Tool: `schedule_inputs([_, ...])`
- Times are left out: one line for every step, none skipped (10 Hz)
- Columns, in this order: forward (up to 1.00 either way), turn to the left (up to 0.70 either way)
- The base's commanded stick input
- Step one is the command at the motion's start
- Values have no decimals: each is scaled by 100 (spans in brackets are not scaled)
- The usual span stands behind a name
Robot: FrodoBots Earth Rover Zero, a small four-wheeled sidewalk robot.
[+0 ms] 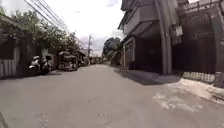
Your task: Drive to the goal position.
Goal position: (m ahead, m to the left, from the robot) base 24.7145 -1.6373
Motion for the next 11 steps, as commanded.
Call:
schedule_inputs([70, 0])
schedule_inputs([70, 0])
schedule_inputs([70, 0])
schedule_inputs([74, 0])
schedule_inputs([85, 0])
schedule_inputs([85, 0])
schedule_inputs([85, 15])
schedule_inputs([85, 27])
schedule_inputs([85, 16])
schedule_inputs([85, 0])
schedule_inputs([85, 0])
